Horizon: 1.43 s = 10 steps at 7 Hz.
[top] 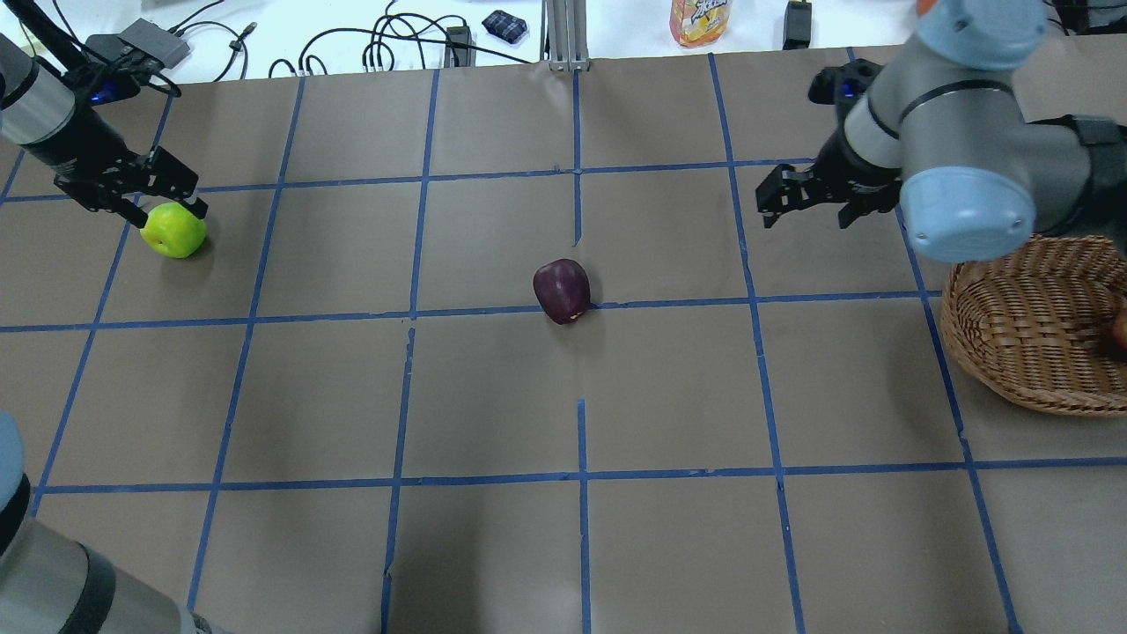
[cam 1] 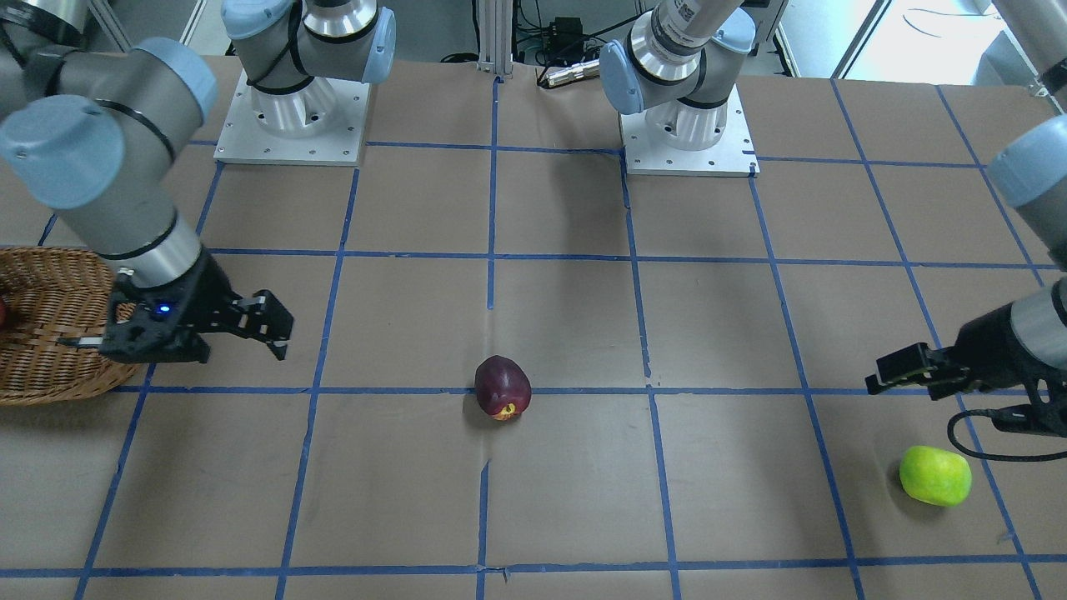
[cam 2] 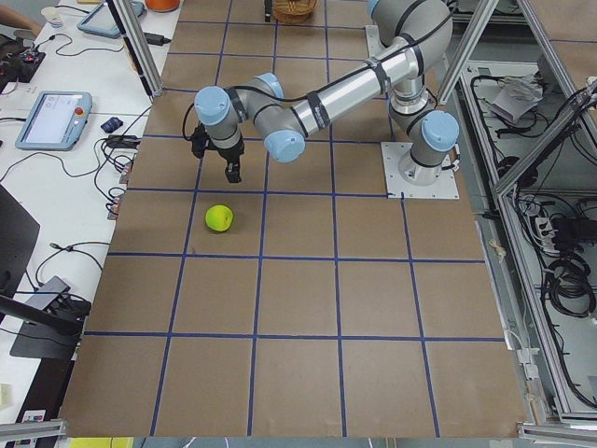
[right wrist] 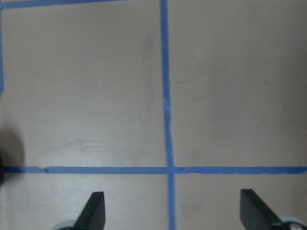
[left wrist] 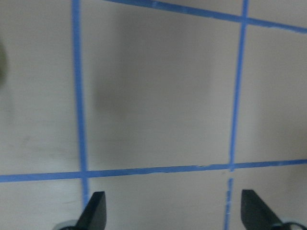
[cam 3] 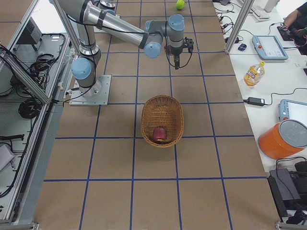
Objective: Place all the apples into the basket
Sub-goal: 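Grasp dark red apple with right gripper while left grasps green apple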
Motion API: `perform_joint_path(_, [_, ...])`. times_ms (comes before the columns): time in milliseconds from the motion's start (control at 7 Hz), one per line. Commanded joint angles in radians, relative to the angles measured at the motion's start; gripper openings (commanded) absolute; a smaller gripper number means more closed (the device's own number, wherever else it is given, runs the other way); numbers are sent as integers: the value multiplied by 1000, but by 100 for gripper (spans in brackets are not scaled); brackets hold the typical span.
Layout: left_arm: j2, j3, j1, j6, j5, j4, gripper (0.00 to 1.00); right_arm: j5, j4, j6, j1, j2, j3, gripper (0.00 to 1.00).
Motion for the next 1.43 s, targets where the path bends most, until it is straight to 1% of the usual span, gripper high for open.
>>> perform_joint_path(0, [-135, 124, 29, 91, 100, 84, 100, -8, -94, 342, 231, 134, -100, 100])
perform_joint_path(143, [-185, 152, 29, 122, 97, 84, 100, -6, -97, 472, 319, 213, -160, 100])
perform_joint_path(286, [-213, 162, 32, 146, 98, 96, 100, -6, -100, 495, 362, 260, -182, 100])
perform_joint_path(429, [-237, 163, 32, 145, 91, 102, 100, -19, -117, 484, 393, 283, -183, 100])
perform_joint_path(571, [-260, 162, 34, 137, 30, 101, 100, -19, -157, 446, 399, 312, -173, 100])
perform_joint_path(714, [-269, 157, 35, 133, 23, 101, 100, -19, -213, 396, 424, 349, -171, 100])
perform_joint_path(857, [-277, 154, 37, 131, 22, 101, 100, -20, -269, 397, 441, 395, -171, 100])
perform_joint_path(1000, [-280, 149, 37, 130, 22, 101, 100, -25, -281, 389, 442, 404, -170, 99])
perform_joint_path(1143, [-282, 145, 37, 130, 22, 101, 100, -83, -280, 338, 443, 404, -156, 92])
perform_joint_path(1286, [-288, 145, 37, 142, 23, 104, 91, -91, -281, 328, 441, 401, -142, 74])
